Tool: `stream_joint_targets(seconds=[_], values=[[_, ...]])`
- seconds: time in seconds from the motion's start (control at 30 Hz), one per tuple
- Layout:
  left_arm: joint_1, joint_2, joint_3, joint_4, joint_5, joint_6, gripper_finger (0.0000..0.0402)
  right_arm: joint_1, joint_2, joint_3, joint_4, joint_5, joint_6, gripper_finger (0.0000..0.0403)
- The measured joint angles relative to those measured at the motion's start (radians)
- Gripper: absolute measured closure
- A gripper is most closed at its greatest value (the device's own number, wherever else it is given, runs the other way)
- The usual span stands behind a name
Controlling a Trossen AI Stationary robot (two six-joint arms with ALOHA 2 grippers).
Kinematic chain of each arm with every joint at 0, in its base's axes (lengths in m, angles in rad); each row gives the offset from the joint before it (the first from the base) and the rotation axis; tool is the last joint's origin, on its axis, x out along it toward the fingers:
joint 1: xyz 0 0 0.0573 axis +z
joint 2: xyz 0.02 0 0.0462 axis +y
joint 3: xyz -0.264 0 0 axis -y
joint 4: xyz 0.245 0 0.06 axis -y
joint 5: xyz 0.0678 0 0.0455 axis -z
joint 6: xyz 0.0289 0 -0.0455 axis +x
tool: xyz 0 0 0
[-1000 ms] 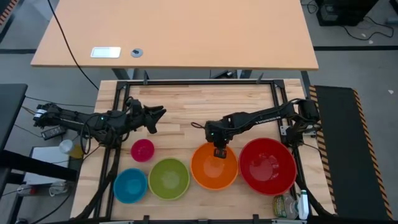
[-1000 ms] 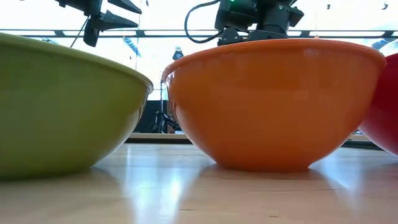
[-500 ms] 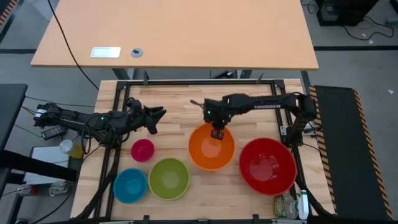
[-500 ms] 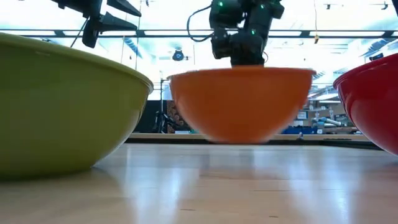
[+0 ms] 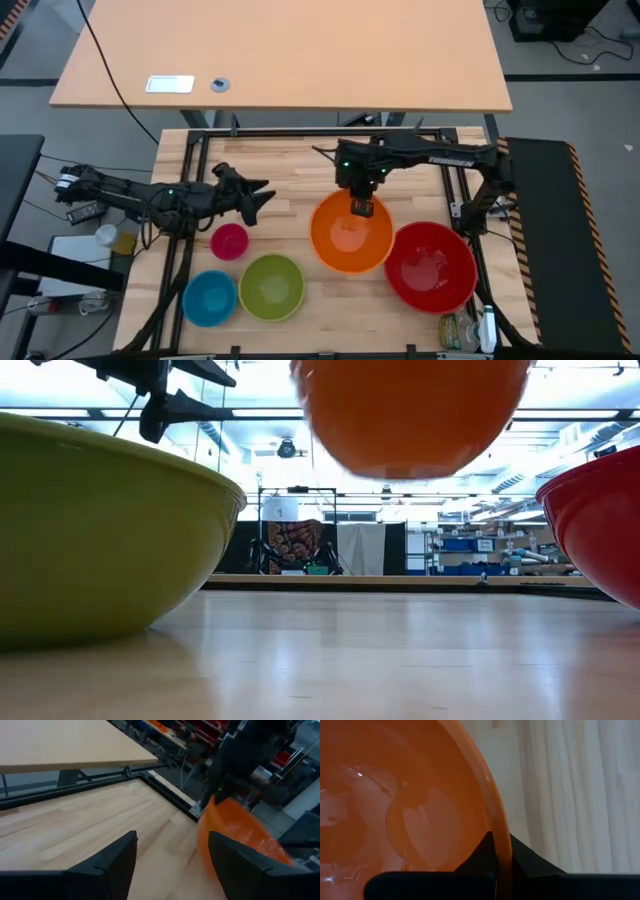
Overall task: Nest bowls inside each other
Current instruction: Stack the orange bowl on top of the red bowl
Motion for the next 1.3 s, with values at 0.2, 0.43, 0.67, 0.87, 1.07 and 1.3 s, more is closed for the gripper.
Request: stream_joint_targets(seconds=[0.2,0.43,0.67,0.87,1.07,1.3], values=[[-0.009,0.079,0.111,-0.078,0.017,0.064,0.0153,0.052,-0.114,0.0,-0.157,0.057,0.009,0.0382],[0.02,0.199,0.266,-0.192,0.031,0.131,0.0153,0.159,-0.299,-0.152,-0.18,0.058,-0.033,0.0382],[0.05,0.296,0.363,-0.303,0.151,0.132,0.0153,0.265,-0.513,-0.473,-0.123,0.11,0.175,0.0382],[0.06,0.352,0.411,-0.394,0.236,0.174,0.0153,0.331,-0.584,-0.663,-0.119,0.11,0.352,0.0381],[0.06,0.366,0.428,-0.393,0.24,0.176,0.0153,0.381,-0.59,-0.792,-0.079,0.11,0.4,0.0381],[0.034,0.366,0.428,-0.388,0.248,0.153,0.0153,0.392,-0.59,-0.899,0.033,0.105,0.436,0.0368]])
